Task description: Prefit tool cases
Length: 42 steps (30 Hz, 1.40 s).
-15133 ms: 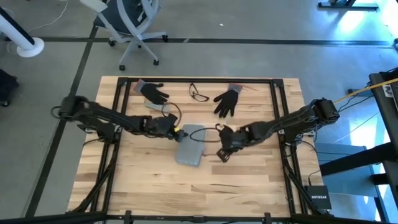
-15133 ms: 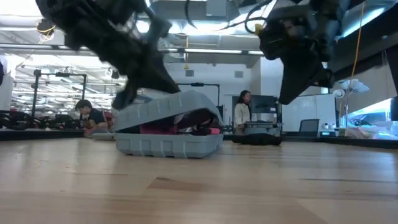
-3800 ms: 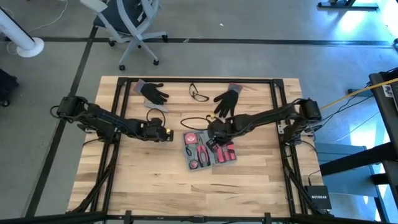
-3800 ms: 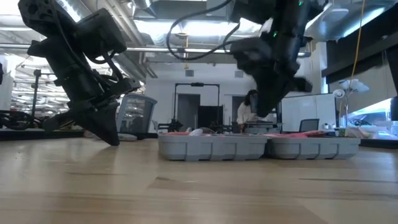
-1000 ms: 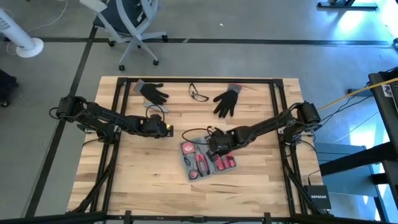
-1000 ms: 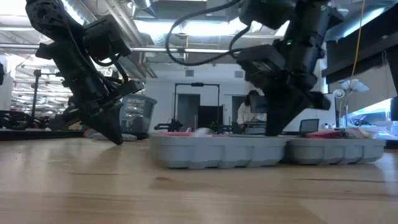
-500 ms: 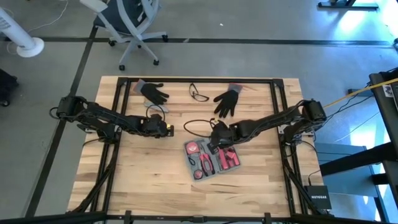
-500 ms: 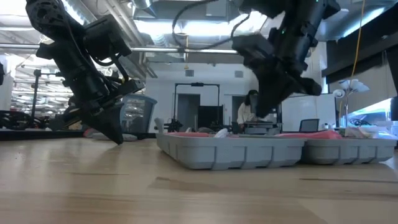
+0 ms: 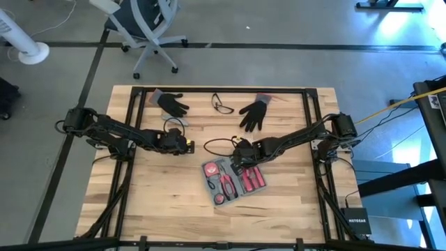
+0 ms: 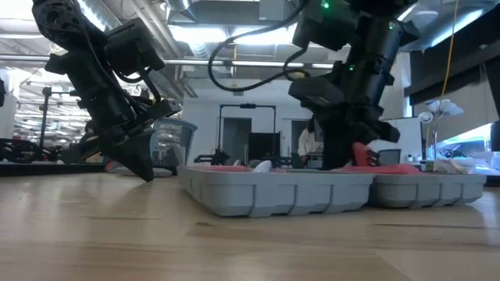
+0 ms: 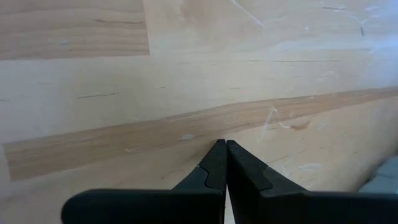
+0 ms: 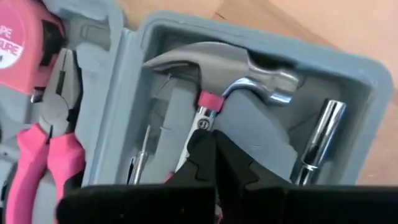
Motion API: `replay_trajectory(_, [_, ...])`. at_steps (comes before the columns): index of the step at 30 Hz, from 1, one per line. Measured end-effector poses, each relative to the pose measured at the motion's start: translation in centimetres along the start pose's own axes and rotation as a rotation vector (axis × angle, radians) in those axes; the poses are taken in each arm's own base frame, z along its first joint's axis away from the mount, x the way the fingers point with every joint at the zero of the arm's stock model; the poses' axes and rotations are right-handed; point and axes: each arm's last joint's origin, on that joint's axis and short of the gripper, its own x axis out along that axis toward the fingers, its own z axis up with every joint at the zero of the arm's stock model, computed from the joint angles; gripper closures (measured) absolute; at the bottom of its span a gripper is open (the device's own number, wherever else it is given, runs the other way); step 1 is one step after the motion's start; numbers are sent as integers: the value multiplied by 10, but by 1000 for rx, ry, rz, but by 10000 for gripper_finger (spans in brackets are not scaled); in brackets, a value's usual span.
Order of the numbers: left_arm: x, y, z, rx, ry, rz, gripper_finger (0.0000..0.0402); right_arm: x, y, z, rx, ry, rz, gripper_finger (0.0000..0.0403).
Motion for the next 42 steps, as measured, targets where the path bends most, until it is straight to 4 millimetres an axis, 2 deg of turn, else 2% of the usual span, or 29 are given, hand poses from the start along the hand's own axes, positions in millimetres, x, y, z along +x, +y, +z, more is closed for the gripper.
replay_trajectory(4, [0,0,0,-1,3,-4,402,-19,-3,14,-2,-41,0,403])
replay_trajectory(8, [0,0,0,6,3,-1,401,-46,-3,30,11,-140,28,403])
replay_trajectory(12, [0,0,0,7,4,2,401,-63,-4,33,-6,-158,25,403])
replay_trajectory(16, [0,0,0,8,7,2,401,-84,-1,31,-21,-118,126,402])
replay_trajectory(20, [0,0,0,32,8,3,401,-84,5,19,-61,-53,149,399])
replay_trajectory(23, [0,0,0,35,9,3,401,-81,10,9,-94,-32,138,381])
replay_trajectory(27, [0,0,0,40,13,2,401,-77,12,-2,-89,29,116,328])
replay_trajectory(31, [0,0,-1,68,19,1,402,-77,10,-4,-63,70,140,260])
replay_trajectory(36, [0,0,-1,113,44,-4,402,-52,-1,-10,8,140,213,184])
replay_trajectory(39, [0,0,-2,113,67,-8,401,-39,-8,-13,92,130,238,166])
replay_trajectory(42, [0,0,-2,113,82,-10,402,-35,-10,-14,125,115,244,163])
